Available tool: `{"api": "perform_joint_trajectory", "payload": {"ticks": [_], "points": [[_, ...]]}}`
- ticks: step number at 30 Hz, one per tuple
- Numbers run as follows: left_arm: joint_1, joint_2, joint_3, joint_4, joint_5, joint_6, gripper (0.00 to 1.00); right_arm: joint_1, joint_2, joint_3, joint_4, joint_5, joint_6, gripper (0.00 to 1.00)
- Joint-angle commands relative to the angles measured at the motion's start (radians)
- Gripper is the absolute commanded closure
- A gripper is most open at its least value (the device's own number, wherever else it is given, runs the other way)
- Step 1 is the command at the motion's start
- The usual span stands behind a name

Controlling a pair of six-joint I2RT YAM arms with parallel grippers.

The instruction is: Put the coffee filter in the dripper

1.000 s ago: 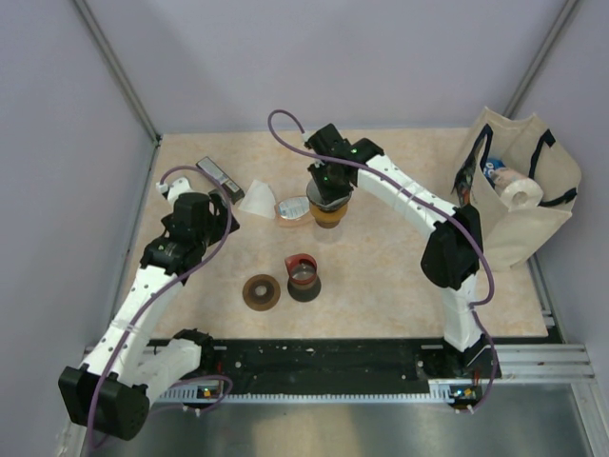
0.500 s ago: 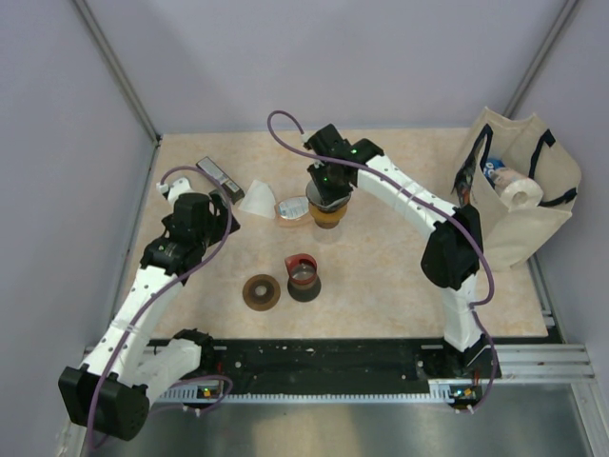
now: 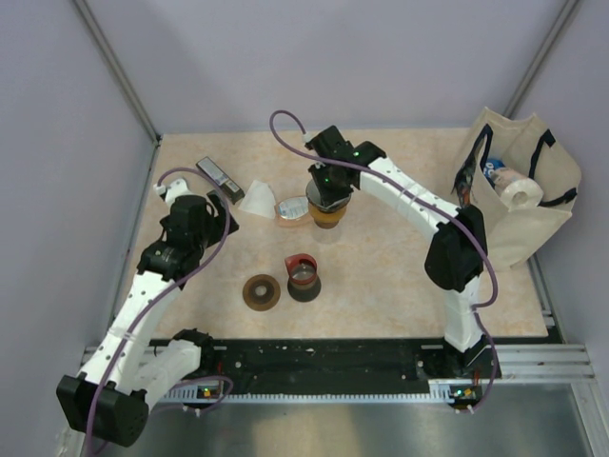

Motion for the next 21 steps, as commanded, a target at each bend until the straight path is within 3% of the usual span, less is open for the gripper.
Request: {"api": "perform_joint_trajectory", "payload": {"ticks": [1, 8, 11, 21], "points": [[0.005, -0.015, -0.003, 0.034, 0.005, 0.01, 0.01, 0.0, -0.018, -0.047, 0.027, -0.041, 0.022, 0.79], [0.005, -0.015, -0.003, 0.036, 0.008, 0.01, 0.01, -0.003, -0.041, -0.025, 0.03, -0.021, 0.023, 0.78], [0.004, -0.015, -0.003, 0.036, 0.012, 0.012, 0.01, -0.004, -0.049, 0.018, 0.021, -0.006, 0.02, 0.73], [0.005, -0.017, 0.0, 0.034, 0.016, 0.013, 0.01, -0.003, -0.061, 0.084, 0.004, 0.046, 0.02, 0.74]]}}
